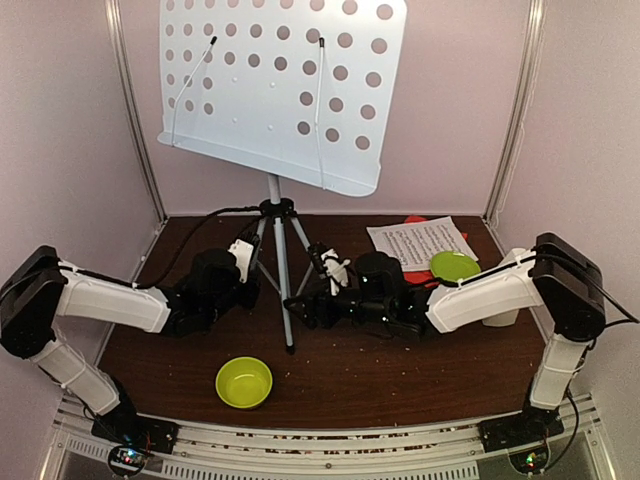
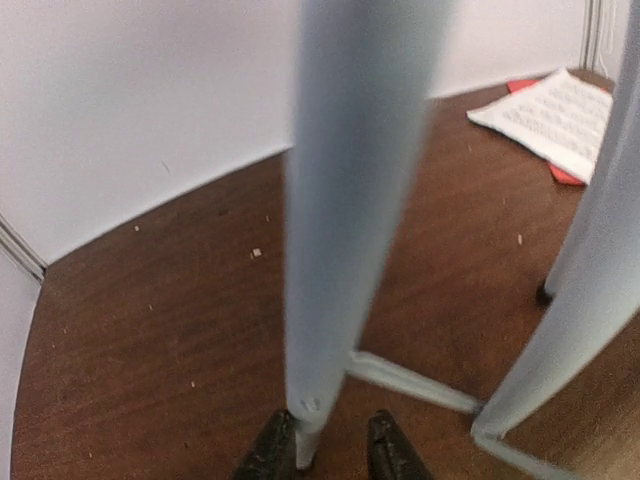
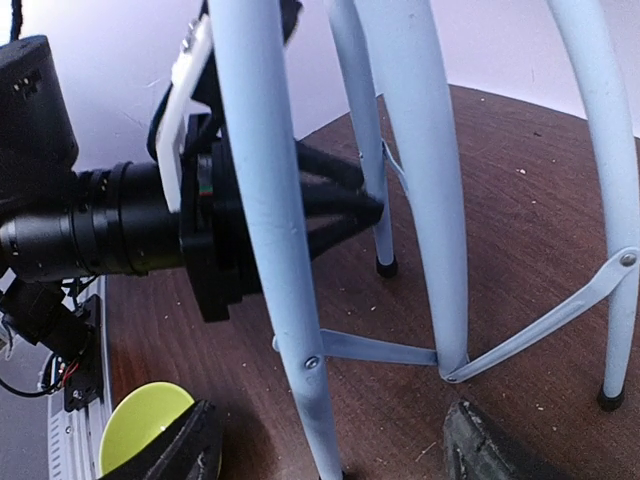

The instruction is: Set up the instrument practice props

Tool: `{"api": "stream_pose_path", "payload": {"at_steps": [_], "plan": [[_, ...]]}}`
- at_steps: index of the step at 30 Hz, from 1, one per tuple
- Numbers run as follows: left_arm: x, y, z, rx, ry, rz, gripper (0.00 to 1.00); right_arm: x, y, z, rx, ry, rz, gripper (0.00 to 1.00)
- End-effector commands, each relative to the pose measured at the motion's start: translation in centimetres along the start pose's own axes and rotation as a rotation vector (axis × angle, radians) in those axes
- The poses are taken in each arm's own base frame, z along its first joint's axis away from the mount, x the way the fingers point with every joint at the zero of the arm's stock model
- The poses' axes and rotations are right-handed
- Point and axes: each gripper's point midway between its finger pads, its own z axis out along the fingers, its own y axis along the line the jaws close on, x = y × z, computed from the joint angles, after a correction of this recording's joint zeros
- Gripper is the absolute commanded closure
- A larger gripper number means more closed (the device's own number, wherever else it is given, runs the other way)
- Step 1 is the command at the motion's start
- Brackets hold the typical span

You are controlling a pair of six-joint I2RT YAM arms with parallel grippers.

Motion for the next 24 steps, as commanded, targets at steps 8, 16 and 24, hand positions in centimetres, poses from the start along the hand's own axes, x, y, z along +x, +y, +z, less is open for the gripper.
{"api": "stream_pose_path", "payload": {"at_steps": [8, 16, 24], "plan": [[4.9, -0.5, -2.4, 0.071, 0.119, -0.002, 0.51, 1.1, 0.5, 2.7, 0.096, -0.020, -0.015, 0.27], [3.1, 1.9, -3.9, 0.043, 0.048, -0.107, 0.36, 2.3, -0.4, 3.3, 0.121, -0.030, 0.052, 0.49], [2.5, 4.1, -4.2, 0.074, 0.028, -0.203, 0.32, 2.8, -0.5, 4.0, 0.122, -0.021, 0.056, 0.56]]}}
